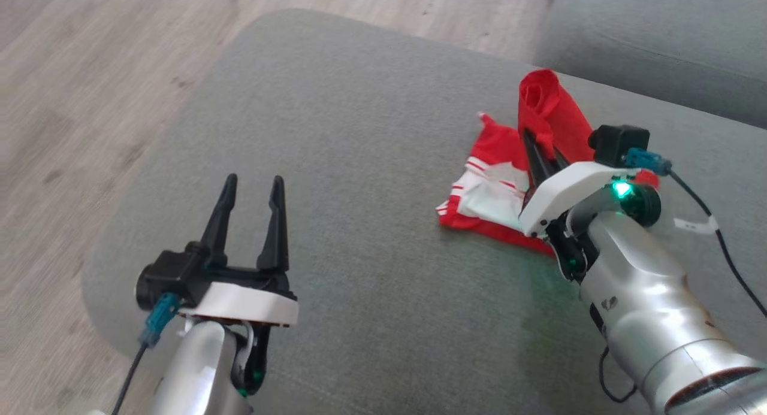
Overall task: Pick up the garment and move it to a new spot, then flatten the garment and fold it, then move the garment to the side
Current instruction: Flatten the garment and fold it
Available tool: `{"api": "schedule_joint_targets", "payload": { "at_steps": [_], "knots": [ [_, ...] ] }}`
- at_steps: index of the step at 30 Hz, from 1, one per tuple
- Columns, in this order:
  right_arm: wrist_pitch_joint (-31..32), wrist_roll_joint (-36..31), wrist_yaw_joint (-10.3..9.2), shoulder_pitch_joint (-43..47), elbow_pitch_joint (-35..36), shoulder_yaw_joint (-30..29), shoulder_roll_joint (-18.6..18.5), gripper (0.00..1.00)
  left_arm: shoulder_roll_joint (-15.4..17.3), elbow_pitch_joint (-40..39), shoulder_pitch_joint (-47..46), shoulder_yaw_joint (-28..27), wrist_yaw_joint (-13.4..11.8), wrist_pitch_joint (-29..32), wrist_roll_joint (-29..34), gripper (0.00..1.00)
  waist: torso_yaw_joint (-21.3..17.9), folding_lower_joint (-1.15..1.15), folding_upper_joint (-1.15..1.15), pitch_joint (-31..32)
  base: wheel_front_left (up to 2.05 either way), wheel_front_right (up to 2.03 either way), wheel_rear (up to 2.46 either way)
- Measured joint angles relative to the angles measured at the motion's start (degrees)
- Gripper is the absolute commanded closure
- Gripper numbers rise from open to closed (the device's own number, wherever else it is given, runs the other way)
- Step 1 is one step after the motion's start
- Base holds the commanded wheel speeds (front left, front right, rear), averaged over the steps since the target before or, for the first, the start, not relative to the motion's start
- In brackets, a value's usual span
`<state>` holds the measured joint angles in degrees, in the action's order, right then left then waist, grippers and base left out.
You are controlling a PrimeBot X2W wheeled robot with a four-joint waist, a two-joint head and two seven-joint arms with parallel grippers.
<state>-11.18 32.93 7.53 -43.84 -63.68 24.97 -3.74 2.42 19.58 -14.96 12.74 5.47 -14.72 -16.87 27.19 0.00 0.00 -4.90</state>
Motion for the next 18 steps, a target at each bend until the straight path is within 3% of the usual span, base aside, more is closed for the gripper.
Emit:
{"api": "schedule_joint_targets", "payload": {
  "at_steps": [7, 13, 14, 15, 18],
  "knots": [
    [-0.26, 3.37, 0.0, 0.02, -2.8, 4.08, -0.03, 1.0, 0.0, 0.11, 0.0, 1.08, -0.43, 0.0, -0.3, 0.0, 3.13, 0.0, 0.0, -0.96, 0.0, 0.0, 0.0],
    [-0.42, 6.76, 0.0, 0.55, -2.31, 7.88, -0.05, 1.0, -0.01, 0.12, 0.0, 1.14, -0.62, 0.0, -0.3, 0.0, 3.56, 0.0, 0.0, -1.35, 0.0, 0.0, 0.0],
    [-0.42, 7.46, 0.0, 0.98, -2.13, 8.61, -0.03, 0.57, -0.01, 0.14, 0.0, 1.18, -0.77, 0.0, -0.3, 0.0, 3.56, 0.0, 0.0, -1.36, 0.0, 0.0, 0.0],
    [-0.43, 7.93, 0.0, 1.31, -2.16, 9.4, -0.01, 0.0, 0.0, 0.22, 0.0, 1.26, -0.77, 0.0, -0.3, 0.0, 3.49, 0.0, 0.0, -1.37, 0.0, 0.0, 0.0],
    [0.31, 9.58, 0.0, 2.16, -0.83, 12.54, -0.11, 0.0, -0.01, 0.55, -0.01, 1.66, -0.76, 0.0, -0.3, 0.0, 3.08, 0.0, 0.0, -1.29, 0.0, 0.0, 0.0]
  ]
}}
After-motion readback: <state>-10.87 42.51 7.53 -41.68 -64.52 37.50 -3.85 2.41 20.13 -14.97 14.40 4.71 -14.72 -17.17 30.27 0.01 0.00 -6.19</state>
